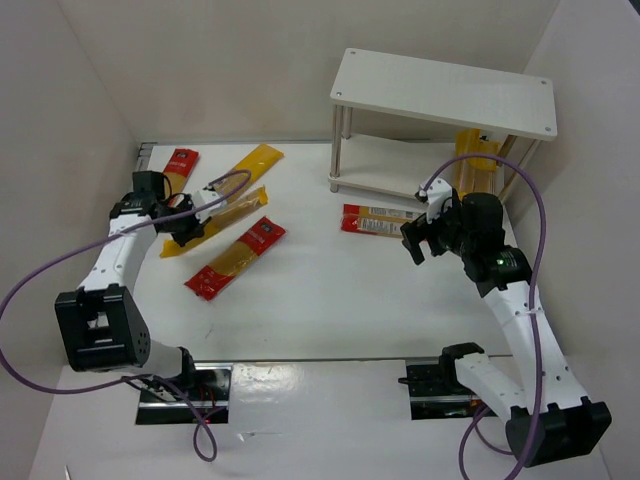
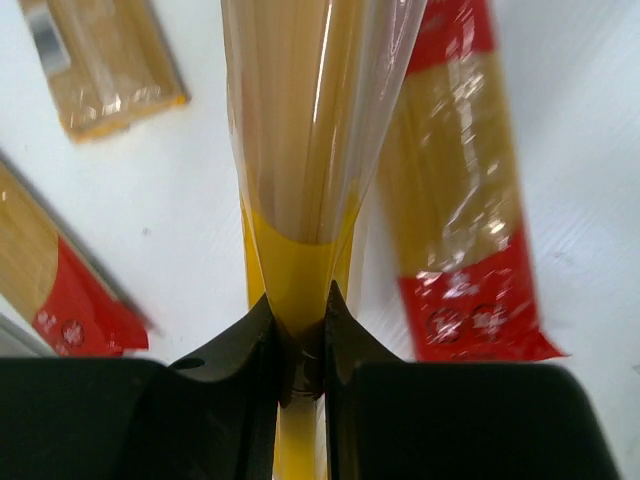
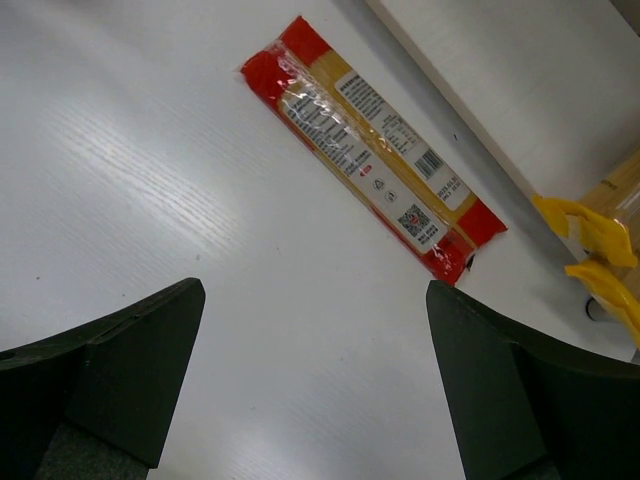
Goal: Place and organize the pasta boxes and bags onto the shelf
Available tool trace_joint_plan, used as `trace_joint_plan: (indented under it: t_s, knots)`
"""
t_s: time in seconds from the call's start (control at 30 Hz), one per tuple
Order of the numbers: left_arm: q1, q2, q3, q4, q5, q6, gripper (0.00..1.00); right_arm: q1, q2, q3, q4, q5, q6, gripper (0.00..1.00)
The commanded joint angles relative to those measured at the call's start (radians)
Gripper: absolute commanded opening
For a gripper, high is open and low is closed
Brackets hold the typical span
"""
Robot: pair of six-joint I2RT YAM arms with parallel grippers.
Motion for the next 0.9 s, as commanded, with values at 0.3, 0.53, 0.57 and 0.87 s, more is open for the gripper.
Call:
trace_joint_plan:
  t_s: [0.3,0.53,0.57,0.87]
  knots:
    - [-0.426,-0.153,0.02,0.048,0.08,-0.234,0.0,0.07,0.069,0.101,-0.004,-0.181,-0.108,1.0]
    - [-0.615,-0.133,0.017,0.101,0.035,-0.317,0.0,0.097,0.104,0.13,0.005,-0.25,-0.146,1.0]
    - [-0.633,-0.133,0.017,0.101,0.035,-0.334,0.0,0.106,0.113,0.144,-0.007,-0.264,-0.147,1.0]
    - [-0.739,0.005,0.075,0.147,0.056,-0.4,0.0,0.286,0.19,0.195,-0.039,-0.285,-0.234,1.0]
